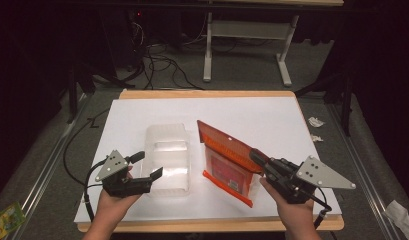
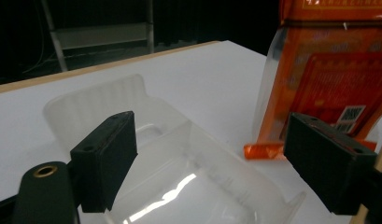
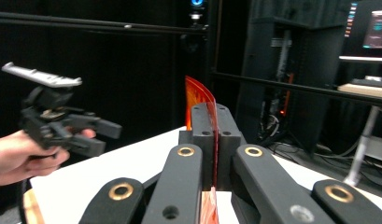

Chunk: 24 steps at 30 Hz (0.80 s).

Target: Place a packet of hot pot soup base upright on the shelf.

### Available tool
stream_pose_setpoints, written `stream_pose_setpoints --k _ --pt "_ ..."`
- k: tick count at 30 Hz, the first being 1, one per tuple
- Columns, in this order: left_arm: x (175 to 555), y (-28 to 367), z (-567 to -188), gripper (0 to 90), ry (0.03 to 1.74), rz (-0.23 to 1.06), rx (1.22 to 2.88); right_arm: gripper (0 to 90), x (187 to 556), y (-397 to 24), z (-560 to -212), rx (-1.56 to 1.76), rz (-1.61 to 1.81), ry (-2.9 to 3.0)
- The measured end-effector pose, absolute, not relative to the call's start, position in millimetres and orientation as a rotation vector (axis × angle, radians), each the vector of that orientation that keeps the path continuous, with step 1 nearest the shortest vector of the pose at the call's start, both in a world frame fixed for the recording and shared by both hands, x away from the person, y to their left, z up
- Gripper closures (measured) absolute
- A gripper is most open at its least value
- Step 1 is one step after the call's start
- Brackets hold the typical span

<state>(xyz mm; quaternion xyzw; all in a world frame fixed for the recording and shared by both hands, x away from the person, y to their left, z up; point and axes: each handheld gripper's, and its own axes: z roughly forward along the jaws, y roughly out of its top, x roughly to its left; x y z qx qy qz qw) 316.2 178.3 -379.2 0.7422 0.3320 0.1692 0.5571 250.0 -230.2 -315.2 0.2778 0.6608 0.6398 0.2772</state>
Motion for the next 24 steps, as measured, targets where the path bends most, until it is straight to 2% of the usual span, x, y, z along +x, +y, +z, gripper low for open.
stream_pose_setpoints --k 11,18,24 --pt "333 136 -372 18.7 0.725 0.320 1.752 90.0 256 -211 -329 0.726 1.670 1.859" --pt "355 103 -369 21.4 0.709 0.250 1.763 90.0 262 -222 -334 0.766 1.682 1.835" --pt "371 79 -365 27.1 0.687 0.181 1.751 90.0 270 -234 -341 0.803 1.695 1.818"
